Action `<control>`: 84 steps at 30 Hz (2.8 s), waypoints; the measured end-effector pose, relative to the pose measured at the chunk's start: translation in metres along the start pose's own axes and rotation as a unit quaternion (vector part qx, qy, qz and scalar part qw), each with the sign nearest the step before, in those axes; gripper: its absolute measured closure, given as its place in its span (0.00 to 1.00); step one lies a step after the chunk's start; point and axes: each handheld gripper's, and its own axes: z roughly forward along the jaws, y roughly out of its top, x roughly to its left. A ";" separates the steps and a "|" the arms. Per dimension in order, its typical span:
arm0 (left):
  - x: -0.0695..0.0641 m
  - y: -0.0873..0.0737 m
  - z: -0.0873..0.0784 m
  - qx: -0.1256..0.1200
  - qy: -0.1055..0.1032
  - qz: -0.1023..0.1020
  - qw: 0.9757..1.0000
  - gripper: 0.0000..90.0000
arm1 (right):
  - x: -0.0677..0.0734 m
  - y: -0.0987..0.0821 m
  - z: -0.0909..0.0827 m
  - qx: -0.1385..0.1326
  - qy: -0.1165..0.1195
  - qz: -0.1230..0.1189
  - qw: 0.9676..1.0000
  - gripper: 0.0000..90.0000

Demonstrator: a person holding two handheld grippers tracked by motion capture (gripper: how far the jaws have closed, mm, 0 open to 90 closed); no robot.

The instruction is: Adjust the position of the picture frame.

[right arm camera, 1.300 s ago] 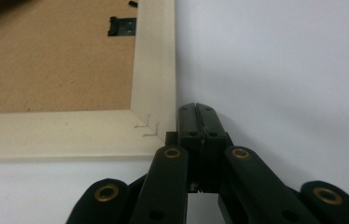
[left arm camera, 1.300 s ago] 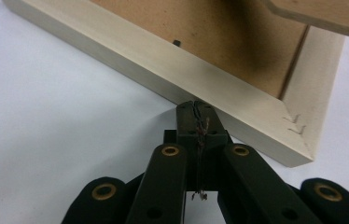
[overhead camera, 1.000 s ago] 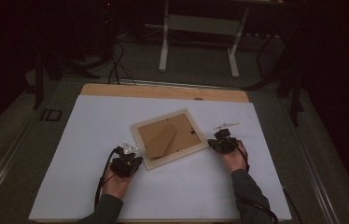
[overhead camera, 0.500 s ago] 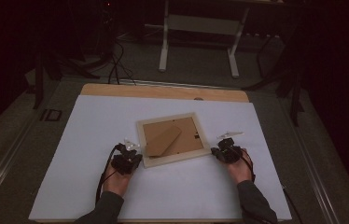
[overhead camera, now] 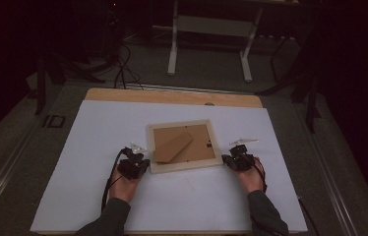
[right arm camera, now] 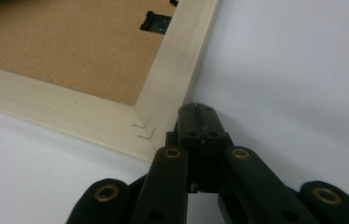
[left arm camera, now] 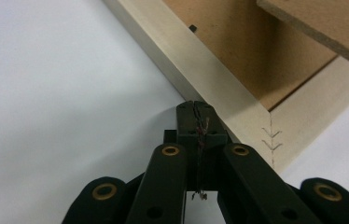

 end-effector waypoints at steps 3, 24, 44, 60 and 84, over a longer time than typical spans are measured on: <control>0.003 0.002 0.002 -0.002 -0.002 -0.004 1.000 1.00 | 0.003 -0.006 -0.003 -0.005 0.001 0.003 1.000 1.00; 0.016 -0.008 -0.008 0.000 -0.032 -0.003 0.999 1.00 | 0.017 -0.027 -0.009 -0.042 0.023 0.013 0.999 1.00; 0.015 -0.014 -0.016 0.010 -0.021 0.010 1.000 1.00 | 0.020 -0.022 -0.004 -0.042 0.031 0.009 0.999 1.00; 0.017 -0.018 -0.020 0.011 -0.028 0.007 1.000 1.00 | 0.023 -0.020 -0.003 -0.043 0.027 0.004 0.999 1.00; 0.021 -0.019 -0.022 0.006 -0.023 -0.002 1.000 1.00 | 0.025 -0.019 -0.001 -0.051 0.033 -0.006 0.998 1.00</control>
